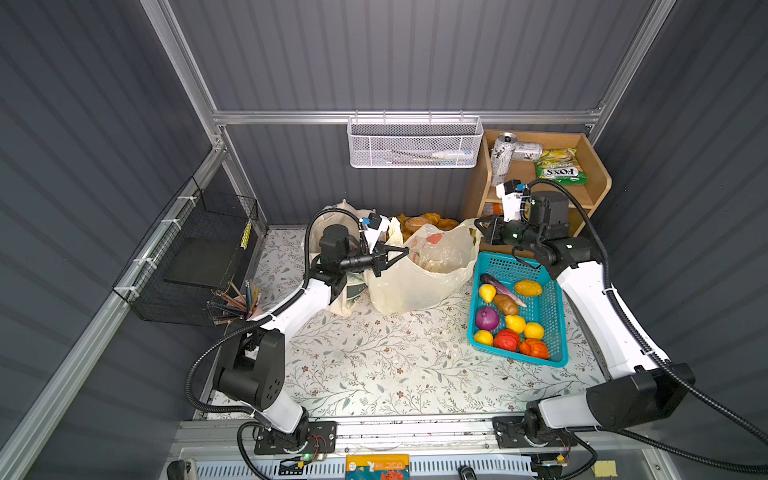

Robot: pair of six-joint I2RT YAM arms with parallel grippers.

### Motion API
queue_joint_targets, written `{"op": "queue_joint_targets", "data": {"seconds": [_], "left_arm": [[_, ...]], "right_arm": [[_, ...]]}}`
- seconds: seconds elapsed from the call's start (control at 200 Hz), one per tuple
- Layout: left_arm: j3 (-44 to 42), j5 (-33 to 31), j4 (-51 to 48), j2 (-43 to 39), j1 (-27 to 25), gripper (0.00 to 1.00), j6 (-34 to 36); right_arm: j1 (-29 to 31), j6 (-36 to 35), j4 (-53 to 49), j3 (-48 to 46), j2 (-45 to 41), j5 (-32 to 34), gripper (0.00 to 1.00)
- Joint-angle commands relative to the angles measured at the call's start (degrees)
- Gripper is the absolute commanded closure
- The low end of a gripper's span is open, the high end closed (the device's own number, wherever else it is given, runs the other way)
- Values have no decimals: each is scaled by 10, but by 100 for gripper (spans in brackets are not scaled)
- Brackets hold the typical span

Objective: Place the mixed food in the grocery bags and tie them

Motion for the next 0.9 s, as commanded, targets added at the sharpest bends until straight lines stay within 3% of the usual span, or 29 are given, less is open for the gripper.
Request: {"op": "queue_joint_targets", "data": {"seconds": [0.0,0.08,0.2,0.27,0.44,0.67,0.78,0.895], "left_arm": [[-10,-9,16,-16,2,100,-24],[-4,-59,-20,-28,2,100,-40],[1,-45,-42,-40,2,100,-7],[34,-50,-109,-30,2,100,19],[92,-3,-162,12,2,100,44],[180,65,-184,85,-2,100,30],[182,92,-181,108,-9,100,27],[189,120,-219,127,-21,100,48]], "right_arm": [[3,-17,-20,9,-15,2,100],[14,-24,-41,6,-46,8,100],[65,-44,-92,11,-80,54,100],[105,-55,-132,20,-85,81,100],[179,-81,-196,30,-74,159,100],[219,-160,-256,104,6,232,100],[233,-198,-240,122,41,233,100],[238,-203,-226,159,67,183,100]]}}
